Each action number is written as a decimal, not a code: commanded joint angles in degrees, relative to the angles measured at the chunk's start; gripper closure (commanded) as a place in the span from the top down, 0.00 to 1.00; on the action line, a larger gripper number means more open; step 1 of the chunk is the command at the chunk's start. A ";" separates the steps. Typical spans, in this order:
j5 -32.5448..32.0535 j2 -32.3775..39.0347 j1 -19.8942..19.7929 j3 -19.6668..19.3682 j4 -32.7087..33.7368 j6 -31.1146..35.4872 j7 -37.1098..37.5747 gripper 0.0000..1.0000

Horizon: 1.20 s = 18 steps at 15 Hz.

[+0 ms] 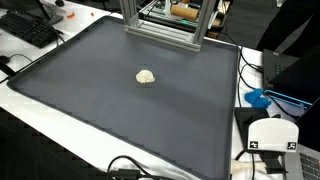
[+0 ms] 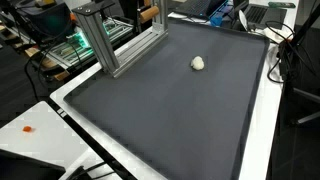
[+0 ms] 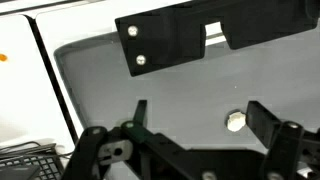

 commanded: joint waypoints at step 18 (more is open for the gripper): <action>9.11 -17.42 10.86 19.36 -18.98 10.41 11.69 1.00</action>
